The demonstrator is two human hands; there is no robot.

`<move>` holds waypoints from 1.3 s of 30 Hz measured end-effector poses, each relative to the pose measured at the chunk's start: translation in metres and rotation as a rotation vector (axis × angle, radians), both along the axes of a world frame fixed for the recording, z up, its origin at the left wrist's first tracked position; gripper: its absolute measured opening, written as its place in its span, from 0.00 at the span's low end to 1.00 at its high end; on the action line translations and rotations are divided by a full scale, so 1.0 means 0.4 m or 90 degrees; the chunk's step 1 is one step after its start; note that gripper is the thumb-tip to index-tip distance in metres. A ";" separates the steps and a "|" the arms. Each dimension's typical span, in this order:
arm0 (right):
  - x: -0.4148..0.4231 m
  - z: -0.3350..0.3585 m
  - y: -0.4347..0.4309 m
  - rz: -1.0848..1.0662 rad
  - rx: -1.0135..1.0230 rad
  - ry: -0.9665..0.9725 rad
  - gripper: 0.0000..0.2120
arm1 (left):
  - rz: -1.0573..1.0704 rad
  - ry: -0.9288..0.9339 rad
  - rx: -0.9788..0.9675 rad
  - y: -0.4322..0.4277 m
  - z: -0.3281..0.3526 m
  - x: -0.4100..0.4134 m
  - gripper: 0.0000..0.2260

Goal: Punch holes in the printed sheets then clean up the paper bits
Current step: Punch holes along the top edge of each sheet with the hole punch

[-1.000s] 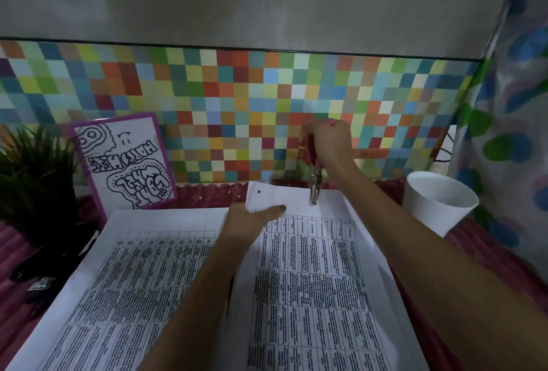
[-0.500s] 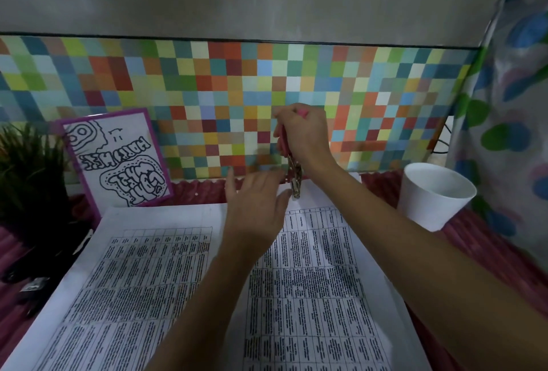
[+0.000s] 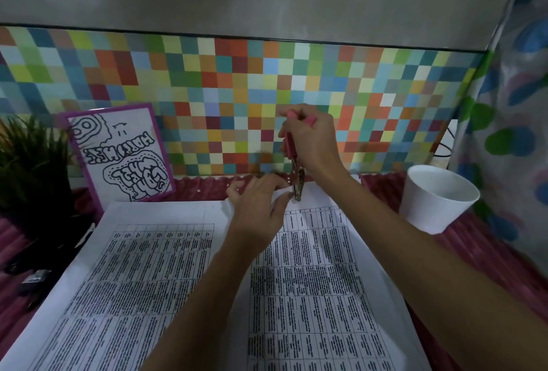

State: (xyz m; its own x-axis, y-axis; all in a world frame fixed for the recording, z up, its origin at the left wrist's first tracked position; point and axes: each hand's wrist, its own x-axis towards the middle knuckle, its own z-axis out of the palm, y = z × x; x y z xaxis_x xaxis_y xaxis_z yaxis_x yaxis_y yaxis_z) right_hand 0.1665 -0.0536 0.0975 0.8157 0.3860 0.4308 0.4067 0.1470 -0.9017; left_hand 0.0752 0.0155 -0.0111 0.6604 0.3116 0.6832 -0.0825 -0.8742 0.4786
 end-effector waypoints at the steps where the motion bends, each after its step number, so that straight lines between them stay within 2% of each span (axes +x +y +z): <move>1: -0.003 -0.001 -0.008 0.014 0.003 -0.015 0.11 | 0.001 0.003 -0.001 -0.002 0.001 0.001 0.06; 3: -0.010 -0.001 -0.019 0.044 0.030 -0.001 0.12 | 0.006 0.005 0.005 -0.005 0.004 0.003 0.06; 11: 0.021 0.009 -0.047 0.004 0.159 0.260 0.15 | 0.005 -0.008 -0.006 0.000 0.002 0.000 0.04; 14: 0.030 0.018 -0.070 -0.019 0.159 0.238 0.15 | 0.009 0.002 -0.007 -0.001 0.003 0.001 0.04; 16: 0.034 0.028 -0.094 -0.021 0.118 0.151 0.16 | 0.018 0.018 -0.036 0.000 0.009 -0.001 0.03; 18: 0.043 0.043 -0.128 -0.013 0.013 -0.027 0.20 | 0.016 0.019 -0.057 0.003 0.011 -0.003 0.04; 19: 0.048 0.051 -0.147 -0.012 -0.088 -0.141 0.21 | 0.015 0.017 -0.059 0.003 0.012 -0.004 0.04; 21: 0.057 0.060 -0.180 0.000 -0.366 -0.330 0.16 | 0.019 0.019 -0.058 0.003 0.010 -0.004 0.04; 23: 0.066 0.048 -0.207 0.051 -0.576 -0.372 0.11 | 0.026 0.021 -0.060 0.005 0.005 -0.002 0.05; 25: 0.076 0.020 -0.235 0.089 -0.655 -0.335 0.10 | 0.030 0.023 -0.072 0.005 0.008 -0.001 0.06; 29: 0.097 -0.033 -0.280 0.096 -0.574 -0.185 0.08 | 0.015 0.036 -0.106 -0.003 0.011 -0.001 0.06; 32: 0.108 -0.049 -0.290 0.067 -0.536 -0.140 0.02 | -0.009 0.018 -0.107 -0.007 0.009 -0.001 0.06; 33: 0.108 -0.049 -0.290 0.060 -0.545 -0.137 0.03 | -0.013 0.003 -0.103 -0.008 0.010 -0.002 0.06; 36: 0.109 -0.047 -0.291 0.054 -0.547 -0.128 0.16 | 0.019 -0.036 -0.078 -0.006 0.028 -0.006 0.05; 37: 0.110 -0.046 -0.292 0.044 -0.534 -0.119 0.17 | 0.061 -0.049 -0.070 -0.006 0.034 -0.008 0.07; 39: 0.124 -0.044 -0.294 0.026 -0.487 -0.082 0.17 | 0.173 -0.085 -0.096 -0.003 0.038 -0.013 0.20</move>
State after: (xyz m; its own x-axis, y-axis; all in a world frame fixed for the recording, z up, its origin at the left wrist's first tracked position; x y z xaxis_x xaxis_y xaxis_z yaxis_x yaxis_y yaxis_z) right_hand 0.2160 -0.1713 0.0799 0.7563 0.6424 0.1236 0.5228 -0.4799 -0.7046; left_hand 0.0699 0.0142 0.0042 0.4466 0.5687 0.6907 0.0730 -0.7926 0.6054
